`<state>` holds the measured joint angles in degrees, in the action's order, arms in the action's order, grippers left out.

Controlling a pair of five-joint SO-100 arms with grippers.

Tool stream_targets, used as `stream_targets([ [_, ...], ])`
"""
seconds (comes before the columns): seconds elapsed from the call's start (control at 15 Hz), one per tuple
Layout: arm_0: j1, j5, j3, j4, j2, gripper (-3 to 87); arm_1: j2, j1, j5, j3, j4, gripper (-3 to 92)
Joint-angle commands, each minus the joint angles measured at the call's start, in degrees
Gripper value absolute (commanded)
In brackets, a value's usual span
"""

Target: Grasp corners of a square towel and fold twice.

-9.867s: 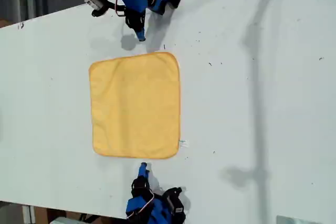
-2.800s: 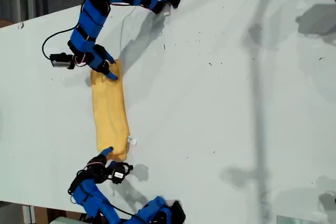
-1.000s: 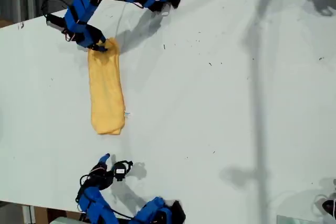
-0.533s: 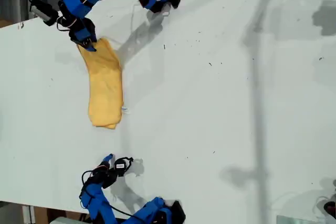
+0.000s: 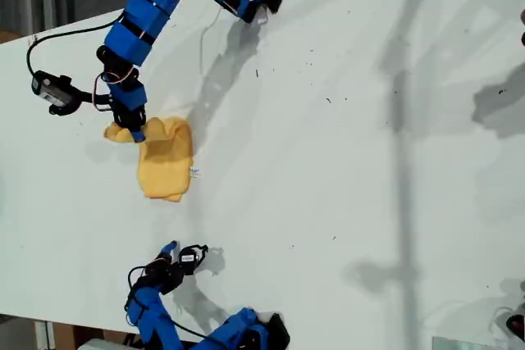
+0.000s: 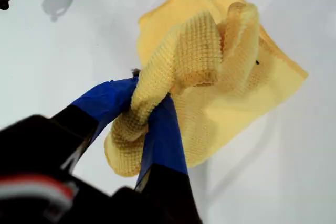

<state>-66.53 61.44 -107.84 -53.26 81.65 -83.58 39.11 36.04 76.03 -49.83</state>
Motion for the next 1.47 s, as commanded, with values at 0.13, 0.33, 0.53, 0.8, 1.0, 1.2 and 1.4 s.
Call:
stream_targets([
  [0.13,-0.9,0.0,0.4,0.7,2.3,24.2,19.2,-5.6,-4.9,-25.3,8.2,-0.1],
  [0.33,-1.1,-0.2,0.5,0.7,2.1,24.2,24.0,-5.9,-5.2,-26.0,12.6,-0.1],
  [0.53,-1.1,-0.4,0.7,0.7,2.0,24.2,25.1,-4.2,-4.3,-25.0,11.7,28.0],
  [0.8,-1.2,-0.8,0.7,0.6,2.0,24.2,17.0,-1.8,-4.7,-19.9,8.6,45.3],
  [1.0,-1.4,-1.0,0.7,0.7,1.9,24.2,-7.8,2.3,-0.3,1.8,4.5,41.3],
  [1.2,1.2,-0.4,-0.5,-1.7,7.3,24.1,-47.6,0.0,5.5,37.0,-0.7,39.9],
  [1.4,16.7,5.2,-21.5,-1.0,44.6,24.4,-102.9,-3.4,16.9,67.3,-18.5,36.5],
])
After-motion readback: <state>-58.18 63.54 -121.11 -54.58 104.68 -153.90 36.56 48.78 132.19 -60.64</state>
